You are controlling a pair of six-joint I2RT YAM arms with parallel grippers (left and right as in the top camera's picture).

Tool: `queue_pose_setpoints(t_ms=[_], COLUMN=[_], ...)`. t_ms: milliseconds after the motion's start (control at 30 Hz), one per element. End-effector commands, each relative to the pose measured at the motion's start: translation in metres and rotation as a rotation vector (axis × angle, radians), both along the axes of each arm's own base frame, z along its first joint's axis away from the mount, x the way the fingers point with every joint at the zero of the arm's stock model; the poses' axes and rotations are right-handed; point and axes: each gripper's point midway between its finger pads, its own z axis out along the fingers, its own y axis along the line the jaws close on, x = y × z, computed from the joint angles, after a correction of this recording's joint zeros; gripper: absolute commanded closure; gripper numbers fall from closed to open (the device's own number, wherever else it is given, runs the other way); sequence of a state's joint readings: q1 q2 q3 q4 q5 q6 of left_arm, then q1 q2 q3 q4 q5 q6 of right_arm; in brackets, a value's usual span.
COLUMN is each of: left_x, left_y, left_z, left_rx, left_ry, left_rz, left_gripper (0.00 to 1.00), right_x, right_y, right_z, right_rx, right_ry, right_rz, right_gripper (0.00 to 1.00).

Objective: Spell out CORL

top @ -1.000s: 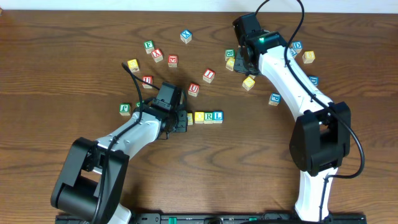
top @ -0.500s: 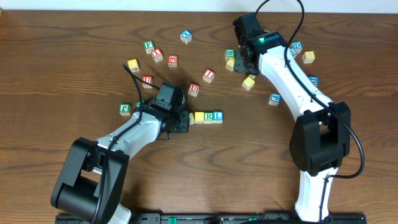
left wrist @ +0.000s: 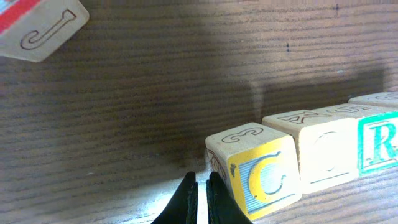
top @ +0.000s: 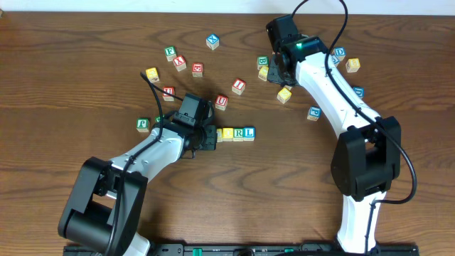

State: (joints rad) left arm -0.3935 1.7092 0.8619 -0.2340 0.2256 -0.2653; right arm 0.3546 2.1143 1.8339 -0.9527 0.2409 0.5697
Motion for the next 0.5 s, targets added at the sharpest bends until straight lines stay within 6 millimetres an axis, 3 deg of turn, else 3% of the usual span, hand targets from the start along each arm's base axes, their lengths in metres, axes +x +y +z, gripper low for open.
queue_pose_setpoints(t_ms=[0,467], left_x=[0.0038,0.0114], left_y=[0.0049,0.0018], left_z=[-0.0002,0.0035], left_rx=[0.021,0.007], left_ry=[-0.019,-0.053], left_rz=[0.013,0.014], left_gripper=[0.92,0.93], right_x=[0.0062,0.0061], right_y=[-0.0066,-0.0066], right_z=[0.0073,0.0073], right_rx=[-0.009,-0.009], right_ry=[-0.024,-0.023], right_rz=[-0.018,-0.018], right_gripper=[0.94,0.94])
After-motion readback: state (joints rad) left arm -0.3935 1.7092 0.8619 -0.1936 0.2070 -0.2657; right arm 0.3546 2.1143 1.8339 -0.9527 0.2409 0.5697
